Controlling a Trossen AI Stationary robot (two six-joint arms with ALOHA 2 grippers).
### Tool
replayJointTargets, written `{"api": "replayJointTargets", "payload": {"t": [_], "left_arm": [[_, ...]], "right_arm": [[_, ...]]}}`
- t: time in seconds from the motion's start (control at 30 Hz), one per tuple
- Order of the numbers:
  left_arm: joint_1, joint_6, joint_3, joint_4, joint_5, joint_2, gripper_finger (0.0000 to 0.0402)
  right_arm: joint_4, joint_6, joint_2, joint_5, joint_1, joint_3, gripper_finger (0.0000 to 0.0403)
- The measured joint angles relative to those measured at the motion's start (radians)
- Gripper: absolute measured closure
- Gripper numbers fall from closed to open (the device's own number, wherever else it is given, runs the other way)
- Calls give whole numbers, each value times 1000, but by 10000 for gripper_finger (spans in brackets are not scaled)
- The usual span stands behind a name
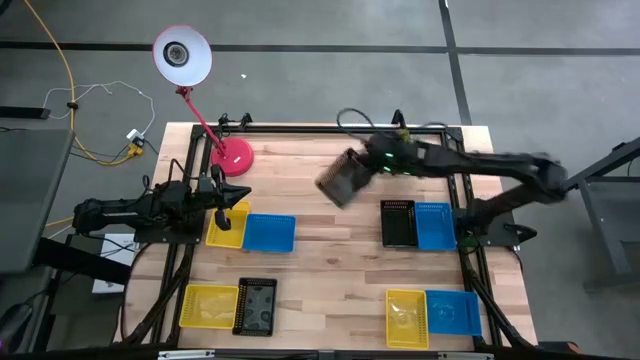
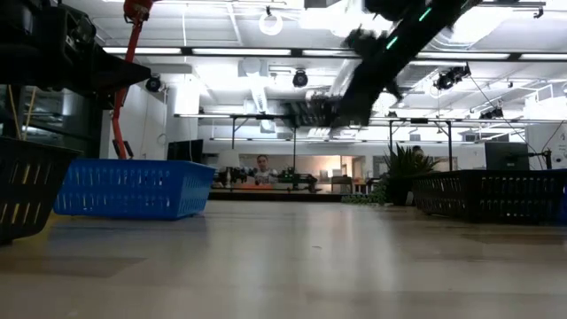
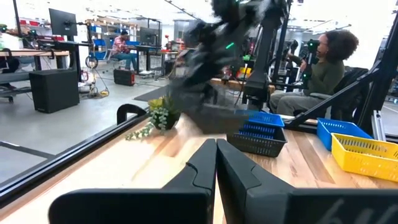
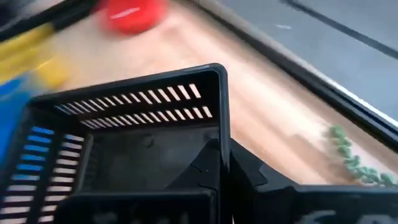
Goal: Stack baskets by color
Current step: Stack the top center black basket on the right black basket
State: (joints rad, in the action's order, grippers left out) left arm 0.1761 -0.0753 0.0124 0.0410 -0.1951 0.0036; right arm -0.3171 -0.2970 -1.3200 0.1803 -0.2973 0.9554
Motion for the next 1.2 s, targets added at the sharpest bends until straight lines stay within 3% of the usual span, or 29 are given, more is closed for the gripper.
{"api": "replayJointTargets", "payload": {"t": [0.17,0.37,0.47,0.7,1.2], "left_arm": [[0,0,0,0,0,0,401],[0,0,0,0,0,0,401],[0,0,0,0,0,0,401],[0,0,0,0,0,0,401],[0,0,0,0,1,0,401]], "right_arm": [[-348,194,264,-25,149,0,402],[-616,173,396,15,294,0,402],[-707,217,379,39,317,0,402],[-695,339,264,43,282,-5,403],[-635,492,53,-110,168,-5,403]]}}
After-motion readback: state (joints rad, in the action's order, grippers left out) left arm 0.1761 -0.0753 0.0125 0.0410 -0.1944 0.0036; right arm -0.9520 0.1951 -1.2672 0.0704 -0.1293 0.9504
